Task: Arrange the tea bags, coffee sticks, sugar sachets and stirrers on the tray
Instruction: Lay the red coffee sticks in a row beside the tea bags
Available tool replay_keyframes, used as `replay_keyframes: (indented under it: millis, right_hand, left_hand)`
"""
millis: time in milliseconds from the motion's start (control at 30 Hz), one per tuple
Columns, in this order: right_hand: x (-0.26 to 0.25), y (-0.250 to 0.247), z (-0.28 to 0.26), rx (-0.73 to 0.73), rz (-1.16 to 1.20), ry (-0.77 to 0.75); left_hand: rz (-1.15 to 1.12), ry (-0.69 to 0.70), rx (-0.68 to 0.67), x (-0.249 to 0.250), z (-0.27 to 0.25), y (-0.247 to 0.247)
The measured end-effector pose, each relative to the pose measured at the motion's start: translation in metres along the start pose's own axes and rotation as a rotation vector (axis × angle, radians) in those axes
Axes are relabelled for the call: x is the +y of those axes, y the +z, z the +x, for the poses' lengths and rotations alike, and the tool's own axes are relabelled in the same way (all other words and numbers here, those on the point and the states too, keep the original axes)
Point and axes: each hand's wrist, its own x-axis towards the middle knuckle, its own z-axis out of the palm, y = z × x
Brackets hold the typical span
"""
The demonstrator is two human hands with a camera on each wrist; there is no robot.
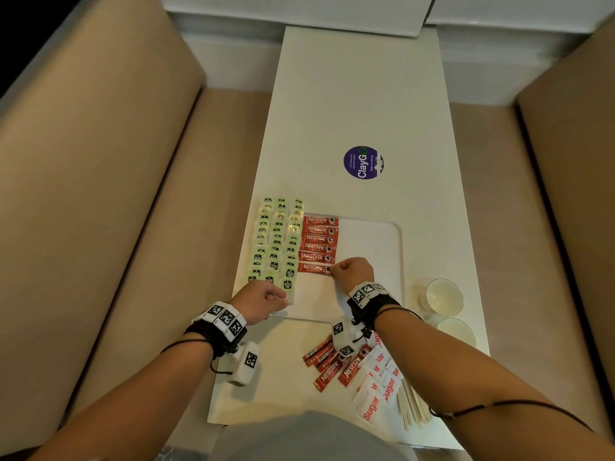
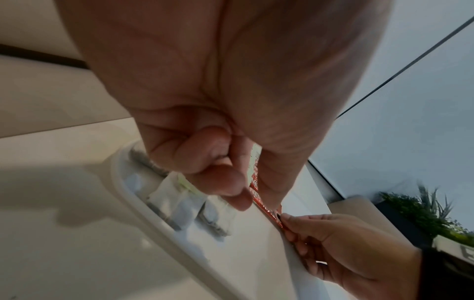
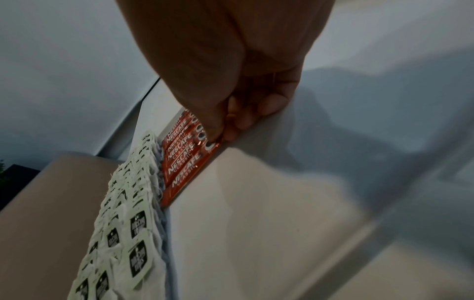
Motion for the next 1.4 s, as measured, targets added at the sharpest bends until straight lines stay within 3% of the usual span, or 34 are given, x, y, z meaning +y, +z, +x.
replay_keyframes:
  millis: [733, 967, 1267, 1400]
  right_hand:
    - [-0.003, -0.006, -0.007, 0.021, -0.023, 0.017]
    - [0.010, -0.033, -0.040, -0.253, -0.231, -0.266]
    - [0.052, -0.038, -0.081, -0.465, -0.523, -0.345]
    - [0.069, -0.026, -0.093, -0.487, -0.656, -0.435]
  left_hand:
    - [0.063, 0.051, -0.034, -0.009, 0.000, 0.012]
    - [0.153, 0.073, -0.101, 0.006, -0.008, 0.041]
    - [0.378, 0.076, -0.101, 0.021, -0.021, 0.092]
    - [0.497, 0.104, -0.054, 0.018, -0.026, 0.112]
